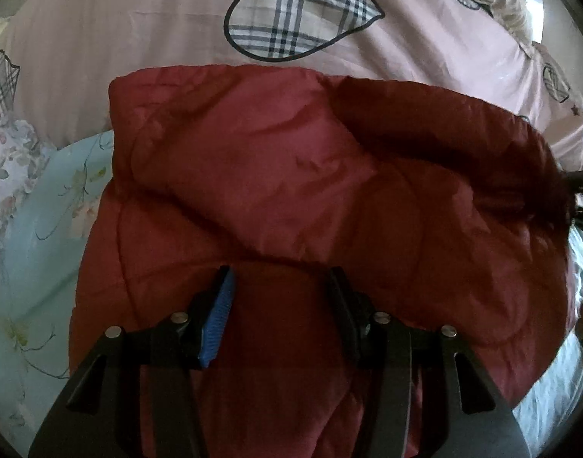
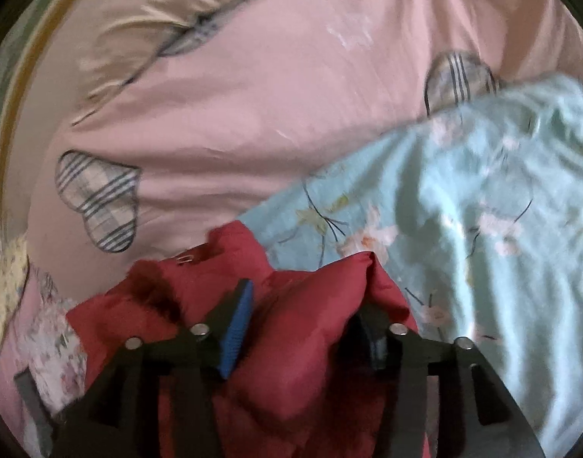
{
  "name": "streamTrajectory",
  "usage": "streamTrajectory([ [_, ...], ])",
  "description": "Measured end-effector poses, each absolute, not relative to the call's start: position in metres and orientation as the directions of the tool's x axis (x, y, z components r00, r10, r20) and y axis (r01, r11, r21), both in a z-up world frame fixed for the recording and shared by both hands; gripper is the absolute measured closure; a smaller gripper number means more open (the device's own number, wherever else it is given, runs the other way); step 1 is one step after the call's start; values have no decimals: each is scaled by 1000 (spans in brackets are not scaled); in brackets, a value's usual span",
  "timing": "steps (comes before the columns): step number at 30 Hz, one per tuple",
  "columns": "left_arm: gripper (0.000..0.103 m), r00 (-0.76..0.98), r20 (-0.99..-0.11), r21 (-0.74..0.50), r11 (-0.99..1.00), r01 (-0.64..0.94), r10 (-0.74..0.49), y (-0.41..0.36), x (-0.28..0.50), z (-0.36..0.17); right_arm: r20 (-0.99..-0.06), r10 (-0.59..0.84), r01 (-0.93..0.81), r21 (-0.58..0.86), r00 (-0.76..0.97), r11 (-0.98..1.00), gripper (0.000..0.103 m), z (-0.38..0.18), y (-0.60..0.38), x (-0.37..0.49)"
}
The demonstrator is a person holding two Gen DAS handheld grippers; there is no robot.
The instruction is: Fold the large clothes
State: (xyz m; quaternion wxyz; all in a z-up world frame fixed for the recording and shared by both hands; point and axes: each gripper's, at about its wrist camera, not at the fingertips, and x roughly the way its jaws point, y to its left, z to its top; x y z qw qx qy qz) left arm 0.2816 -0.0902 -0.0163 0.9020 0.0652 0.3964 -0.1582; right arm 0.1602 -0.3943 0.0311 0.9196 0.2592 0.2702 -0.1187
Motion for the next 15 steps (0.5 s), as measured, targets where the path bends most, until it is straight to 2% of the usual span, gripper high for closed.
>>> streamTrajectory([
  [5, 54, 632, -741, -7, 944, 330, -227, -92, 288, -17, -500, -86, 276, 321, 862, 906, 33, 57, -356, 130],
  [7, 54, 630, -743, -3, 943, 332, -224, -91, 287, -19, -543, -40, 218, 267, 839, 939, 23, 56, -339, 140],
  [10, 54, 626, -749, 7, 943, 333, -215, -95, 287, -19, -637, 11, 146, 193, 771, 970, 24, 38, -320, 164],
  [15, 54, 608, -757, -24, 940, 341, -239, -88, 288, -11, -729, -20, 152, 115, 684, 982, 25, 4, -321, 196],
])
